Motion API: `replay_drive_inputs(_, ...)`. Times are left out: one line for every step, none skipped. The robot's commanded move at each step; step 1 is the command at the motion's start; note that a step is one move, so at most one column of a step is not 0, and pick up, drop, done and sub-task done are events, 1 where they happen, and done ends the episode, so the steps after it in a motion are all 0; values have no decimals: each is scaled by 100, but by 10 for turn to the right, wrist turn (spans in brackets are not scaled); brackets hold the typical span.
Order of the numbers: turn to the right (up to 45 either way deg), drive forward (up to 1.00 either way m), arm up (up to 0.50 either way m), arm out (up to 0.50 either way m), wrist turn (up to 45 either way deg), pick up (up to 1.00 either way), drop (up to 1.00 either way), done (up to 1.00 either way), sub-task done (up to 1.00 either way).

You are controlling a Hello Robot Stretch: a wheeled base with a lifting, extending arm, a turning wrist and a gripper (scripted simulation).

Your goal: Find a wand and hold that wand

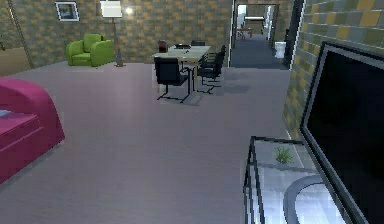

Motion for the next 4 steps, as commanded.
replay_drive_inputs(0,0,0,0,450,0,0,0,0)
replay_drive_inputs(0,0,0,0,450,0,0,0,0)
replay_drive_inputs(0,0,0,0,90,0,0,0,0)
replay_drive_inputs(0,0,-24,0,0,0,0,0,0)
